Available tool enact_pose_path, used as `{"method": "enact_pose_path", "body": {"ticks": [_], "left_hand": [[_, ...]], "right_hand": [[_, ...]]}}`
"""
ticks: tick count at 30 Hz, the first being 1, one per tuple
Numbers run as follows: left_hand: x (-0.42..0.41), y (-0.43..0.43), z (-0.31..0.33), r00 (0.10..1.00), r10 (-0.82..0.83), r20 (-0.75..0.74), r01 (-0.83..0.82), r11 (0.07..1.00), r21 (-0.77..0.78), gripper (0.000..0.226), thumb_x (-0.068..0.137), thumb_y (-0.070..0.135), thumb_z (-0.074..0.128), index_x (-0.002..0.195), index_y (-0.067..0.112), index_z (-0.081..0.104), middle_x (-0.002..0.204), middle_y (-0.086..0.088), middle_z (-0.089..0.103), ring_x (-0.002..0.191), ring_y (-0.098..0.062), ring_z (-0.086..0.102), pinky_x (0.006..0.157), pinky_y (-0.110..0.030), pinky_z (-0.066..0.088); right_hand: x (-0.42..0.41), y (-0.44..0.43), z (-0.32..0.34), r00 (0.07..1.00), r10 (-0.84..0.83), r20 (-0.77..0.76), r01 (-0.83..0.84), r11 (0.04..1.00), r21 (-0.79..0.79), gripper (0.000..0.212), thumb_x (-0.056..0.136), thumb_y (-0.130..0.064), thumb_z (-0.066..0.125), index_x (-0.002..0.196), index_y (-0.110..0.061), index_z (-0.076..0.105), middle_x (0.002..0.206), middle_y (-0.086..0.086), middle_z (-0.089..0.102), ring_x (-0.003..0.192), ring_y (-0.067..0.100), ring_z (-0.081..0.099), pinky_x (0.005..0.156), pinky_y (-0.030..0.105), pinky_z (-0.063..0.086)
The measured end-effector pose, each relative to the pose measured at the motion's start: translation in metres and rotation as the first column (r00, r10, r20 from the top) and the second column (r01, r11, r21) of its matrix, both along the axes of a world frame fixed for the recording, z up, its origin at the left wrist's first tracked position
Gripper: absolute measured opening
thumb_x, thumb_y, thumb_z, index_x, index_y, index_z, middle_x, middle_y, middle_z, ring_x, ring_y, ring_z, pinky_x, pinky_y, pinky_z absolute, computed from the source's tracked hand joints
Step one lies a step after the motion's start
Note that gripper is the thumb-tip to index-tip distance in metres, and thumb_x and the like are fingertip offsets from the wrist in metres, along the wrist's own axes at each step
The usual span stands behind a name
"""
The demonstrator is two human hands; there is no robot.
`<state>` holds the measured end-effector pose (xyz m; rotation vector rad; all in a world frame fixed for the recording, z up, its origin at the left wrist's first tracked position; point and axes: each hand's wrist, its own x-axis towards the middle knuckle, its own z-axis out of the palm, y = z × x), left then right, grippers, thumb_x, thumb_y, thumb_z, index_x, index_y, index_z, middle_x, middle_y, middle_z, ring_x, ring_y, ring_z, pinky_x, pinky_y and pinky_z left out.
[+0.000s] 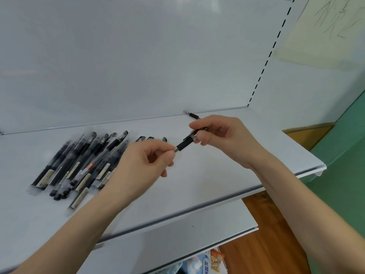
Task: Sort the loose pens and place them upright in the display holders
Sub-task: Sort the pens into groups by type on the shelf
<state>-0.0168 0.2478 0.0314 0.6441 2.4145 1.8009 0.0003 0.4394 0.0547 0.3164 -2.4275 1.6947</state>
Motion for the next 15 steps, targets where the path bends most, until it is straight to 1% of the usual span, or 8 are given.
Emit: {"method": "enact_pose_path", "body": {"ticks": [2,3,4,6,7,8,11,15], "left_hand": [[-0.005,0.006,-0.004,0.996,-0.01,-0.089,-0.006,0.983,-0.184,0.016,0.082,0.021,0.062,0.068,0.027,0.064,0.062,0.006,0.067,0.057,-0.01,0.059,0.06,-0.02,0.047],[-0.006,0.009,-0.008,0.989,0.002,-0.15,-0.047,0.954,-0.295,0.015,0.081,0.023,0.061,0.068,0.028,0.063,0.067,0.004,0.067,0.064,-0.012,0.058,0.066,-0.024,0.045],[-0.008,0.012,-0.011,0.976,0.028,-0.214,-0.11,0.917,-0.383,0.012,0.082,0.022,0.06,0.071,0.027,0.063,0.073,0.004,0.066,0.07,-0.012,0.057,0.069,-0.026,0.043],[-0.01,0.016,-0.017,0.939,0.091,-0.331,-0.254,0.833,-0.492,0.01,0.085,0.024,0.055,0.083,0.021,0.064,0.087,0.003,0.063,0.084,-0.018,0.056,0.071,-0.028,0.04],[-0.011,0.018,-0.018,0.919,0.11,-0.378,-0.316,0.78,-0.54,0.014,0.086,0.027,0.051,0.089,0.019,0.063,0.092,0.002,0.062,0.09,-0.02,0.056,0.072,-0.03,0.041],[-0.013,0.019,-0.019,0.903,0.113,-0.413,-0.36,0.722,-0.59,0.018,0.088,0.028,0.047,0.094,0.018,0.061,0.097,0.001,0.062,0.094,-0.021,0.055,0.073,-0.031,0.041],[-0.016,0.021,-0.017,0.88,0.078,-0.468,-0.415,0.603,-0.681,0.02,0.091,0.028,0.04,0.1,0.016,0.054,0.105,-0.001,0.06,0.099,-0.023,0.055,0.068,-0.03,0.036],[-0.017,0.019,-0.018,0.875,0.06,-0.481,-0.419,0.593,-0.688,0.02,0.092,0.031,0.04,0.098,0.016,0.051,0.102,0.0,0.061,0.096,-0.023,0.056,0.065,-0.029,0.034]], "right_hand": [[-0.001,0.007,-0.006,0.998,-0.027,0.06,0.029,0.999,-0.028,0.026,0.086,0.0,0.058,0.099,-0.022,0.062,0.085,-0.004,0.069,0.073,0.004,0.065,0.071,0.017,0.052],[-0.004,0.012,-0.01,0.994,-0.075,0.08,0.076,0.997,-0.008,0.024,0.086,-0.003,0.059,0.101,-0.023,0.061,0.088,-0.003,0.069,0.077,0.006,0.064,0.074,0.02,0.052],[-0.007,0.019,-0.013,0.985,-0.161,0.069,0.158,0.986,0.048,0.02,0.087,-0.008,0.061,0.101,-0.023,0.062,0.091,-0.002,0.068,0.08,0.009,0.063,0.077,0.019,0.05],[-0.019,0.033,-0.019,0.932,-0.362,-0.022,0.356,0.902,0.245,0.012,0.088,-0.016,0.06,0.099,-0.017,0.066,0.092,-0.002,0.067,0.081,0.009,0.06,0.074,0.009,0.044],[-0.025,0.039,-0.022,0.902,-0.427,-0.064,0.421,0.839,0.345,0.012,0.088,-0.018,0.059,0.096,-0.014,0.067,0.092,-0.001,0.066,0.081,0.01,0.058,0.07,0.008,0.042],[-0.033,0.045,-0.026,0.884,-0.459,-0.088,0.45,0.785,0.426,0.013,0.089,-0.019,0.057,0.095,-0.011,0.067,0.093,0.001,0.066,0.084,0.013,0.059,0.069,0.013,0.042],[-0.054,0.053,-0.038,0.87,-0.48,-0.115,0.44,0.648,0.621,0.022,0.091,-0.023,0.052,0.103,-0.009,0.064,0.106,0.01,0.062,0.1,0.025,0.056,0.077,0.028,0.039],[-0.074,0.056,-0.043,0.832,-0.529,-0.168,0.457,0.482,0.748,0.032,0.093,-0.025,0.048,0.118,-0.008,0.057,0.118,0.015,0.053,0.115,0.031,0.045,0.082,0.033,0.039]]}}
